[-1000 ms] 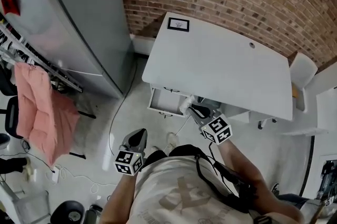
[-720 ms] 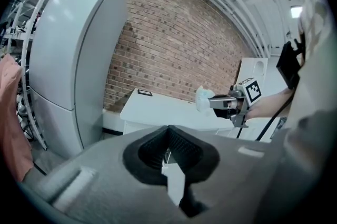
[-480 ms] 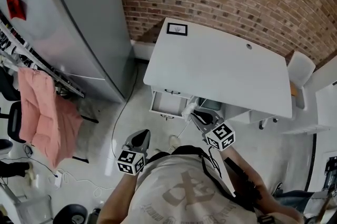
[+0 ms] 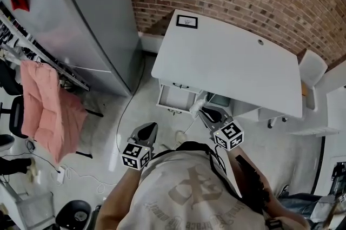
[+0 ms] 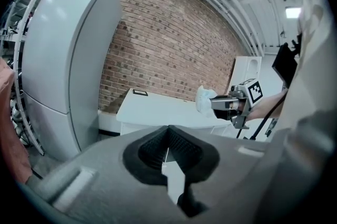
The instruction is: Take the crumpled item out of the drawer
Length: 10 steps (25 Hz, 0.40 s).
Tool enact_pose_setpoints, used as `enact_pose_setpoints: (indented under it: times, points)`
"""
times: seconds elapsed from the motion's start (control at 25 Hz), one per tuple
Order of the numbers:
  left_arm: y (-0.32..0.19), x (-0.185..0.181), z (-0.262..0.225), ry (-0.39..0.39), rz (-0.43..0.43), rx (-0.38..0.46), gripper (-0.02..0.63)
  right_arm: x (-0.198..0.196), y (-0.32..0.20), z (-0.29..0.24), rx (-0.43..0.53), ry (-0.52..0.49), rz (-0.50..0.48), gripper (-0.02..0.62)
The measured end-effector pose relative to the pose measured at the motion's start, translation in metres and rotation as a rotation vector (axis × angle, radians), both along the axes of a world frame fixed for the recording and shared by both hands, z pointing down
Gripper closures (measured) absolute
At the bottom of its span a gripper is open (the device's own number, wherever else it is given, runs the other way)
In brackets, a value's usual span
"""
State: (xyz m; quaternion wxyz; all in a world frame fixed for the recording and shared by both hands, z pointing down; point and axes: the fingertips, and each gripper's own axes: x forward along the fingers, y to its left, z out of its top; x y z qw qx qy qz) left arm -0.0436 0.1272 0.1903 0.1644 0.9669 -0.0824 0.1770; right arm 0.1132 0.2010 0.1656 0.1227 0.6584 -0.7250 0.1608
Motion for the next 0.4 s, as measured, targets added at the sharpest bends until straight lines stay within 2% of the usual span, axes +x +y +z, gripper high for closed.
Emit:
enact_pose_setpoints:
  times: [0.4]
  points:
    - [-0.018, 0.011, -0.001, -0.004, -0.009, 0.008, 0.603, 0.003, -0.019, 0.002, 0.003, -0.004, -0.035, 0.545]
